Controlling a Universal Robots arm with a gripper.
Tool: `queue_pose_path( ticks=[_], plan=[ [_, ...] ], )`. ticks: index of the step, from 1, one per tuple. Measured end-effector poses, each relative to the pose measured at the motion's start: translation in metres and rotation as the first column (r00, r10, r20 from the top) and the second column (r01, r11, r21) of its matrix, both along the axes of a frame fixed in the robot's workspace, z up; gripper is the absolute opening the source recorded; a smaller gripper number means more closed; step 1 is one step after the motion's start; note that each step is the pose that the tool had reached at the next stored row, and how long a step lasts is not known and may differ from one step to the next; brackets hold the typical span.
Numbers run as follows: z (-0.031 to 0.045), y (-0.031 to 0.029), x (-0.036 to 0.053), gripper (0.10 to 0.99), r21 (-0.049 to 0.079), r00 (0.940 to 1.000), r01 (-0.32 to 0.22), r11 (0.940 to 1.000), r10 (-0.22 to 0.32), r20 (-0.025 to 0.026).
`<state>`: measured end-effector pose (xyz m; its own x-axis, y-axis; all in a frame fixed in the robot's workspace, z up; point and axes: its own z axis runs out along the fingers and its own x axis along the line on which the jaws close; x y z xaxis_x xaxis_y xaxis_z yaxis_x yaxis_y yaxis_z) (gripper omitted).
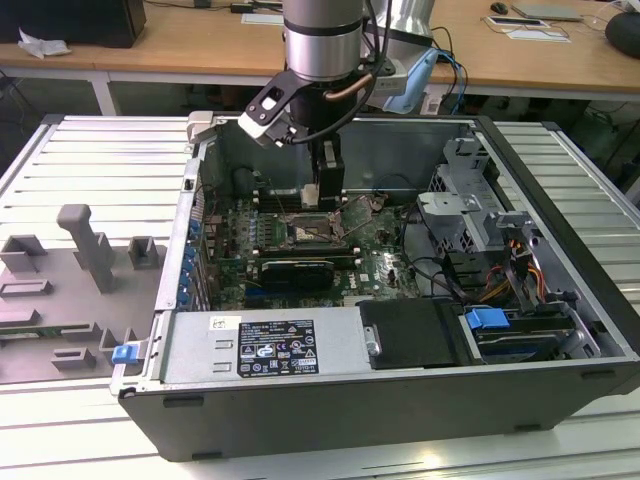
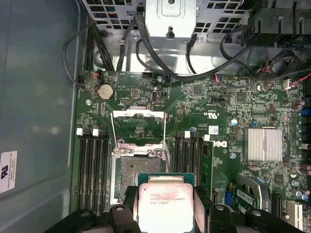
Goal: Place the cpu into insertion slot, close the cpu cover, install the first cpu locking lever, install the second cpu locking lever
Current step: 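Place the cpu into insertion slot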
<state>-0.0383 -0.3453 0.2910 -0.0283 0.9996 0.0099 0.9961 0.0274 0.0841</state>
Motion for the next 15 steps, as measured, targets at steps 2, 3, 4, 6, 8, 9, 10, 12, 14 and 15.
queue_pose_path(
  ticks=[2, 3, 4, 6, 8, 9, 10, 12, 14, 15],
  plan=[
    [-0.0006, 0.0, 0.0, 0.541, 0.0, 1.0, 0.001, 1.0, -0.001, 0.0001],
    [-0.0008, 0.0, 0.0, 0.541, 0.0, 1.0, 0.002, 1.0, -0.002, 0.0001],
    [-0.0012, 0.0, 0.0, 0.541, 0.0, 1.0, 0.002, 1.0, -0.002, 0.0001],
    [-0.0024, 0.0001, 0.0, 0.541, 0.0, 1.0, 0.002, 1.0, -0.002, 0.0],
    [-0.004, 0.0009, -0.0002, 0.541, 0.0, 1.0, 0.003, 1.0, -0.003, 0.0001],
    [-0.0057, 0.0023, -0.0002, 0.541, 0.0, 1.0, 0.005, 1.0, -0.005, 0.0001],
    [-0.0086, 0.0059, -0.0002, 0.541, 0.0, 1.0, 0.006, 1.0, -0.006, 0.0],
    [-0.0146, 0.0115, -0.0002, 0.541, 0.0, 1.0, 0.007, 1.0, -0.007, -0.001],
    [-0.0219, 0.0132, -0.0002, 0.541, 0.0, 1.0, 0.007, 1.0, -0.007, -0.0014],
    [-0.0237, 0.0135, -0.0002, 0.541, 0.0, 1.0, 0.007, 1.0, -0.007, -0.0015]
  ],
)
